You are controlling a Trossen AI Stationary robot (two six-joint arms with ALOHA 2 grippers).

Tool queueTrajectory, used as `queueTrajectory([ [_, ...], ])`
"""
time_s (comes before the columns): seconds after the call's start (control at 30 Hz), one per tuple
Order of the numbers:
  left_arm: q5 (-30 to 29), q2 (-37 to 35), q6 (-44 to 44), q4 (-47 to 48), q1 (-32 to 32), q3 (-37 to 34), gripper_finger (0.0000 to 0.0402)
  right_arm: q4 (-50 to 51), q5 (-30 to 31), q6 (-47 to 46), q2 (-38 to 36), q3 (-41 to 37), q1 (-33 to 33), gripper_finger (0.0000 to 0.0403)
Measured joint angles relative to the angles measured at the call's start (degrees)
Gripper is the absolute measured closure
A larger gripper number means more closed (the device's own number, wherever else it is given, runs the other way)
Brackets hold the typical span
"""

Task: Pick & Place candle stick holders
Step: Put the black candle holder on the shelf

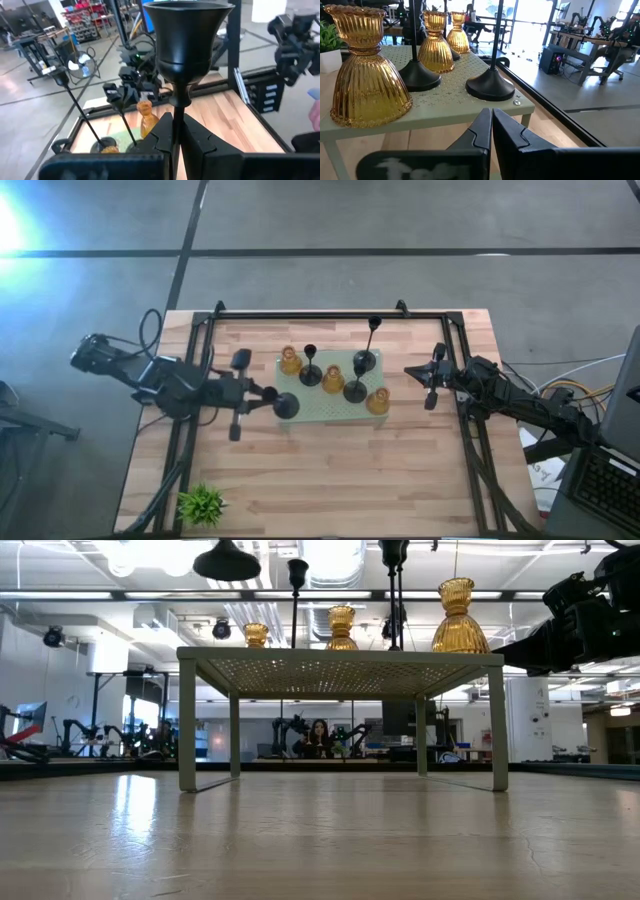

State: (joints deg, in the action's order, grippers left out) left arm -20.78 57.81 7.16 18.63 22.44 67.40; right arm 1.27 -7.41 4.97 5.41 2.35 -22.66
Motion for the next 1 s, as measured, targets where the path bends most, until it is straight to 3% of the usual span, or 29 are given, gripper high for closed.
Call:
queueTrajectory([
  [0.17,1.2,1.64,-0.06,-1.32,-3.47,-0.04,0.0384,-0.01,0.02,0.0,0.0,0.0,-0.01,0.0394],
  [0.47,10.91,3.68,-2.01,-2.14,-11.17,-0.13,0.0384,0.0,0.02,0.0,0.0,0.0,-0.01,0.0394],
  [1.0,16.32,1.98,-1.16,-6.43,-11.96,-7.06,0.0384,0.0,-0.01,0.0,0.0,0.0,0.0,0.0394],
])
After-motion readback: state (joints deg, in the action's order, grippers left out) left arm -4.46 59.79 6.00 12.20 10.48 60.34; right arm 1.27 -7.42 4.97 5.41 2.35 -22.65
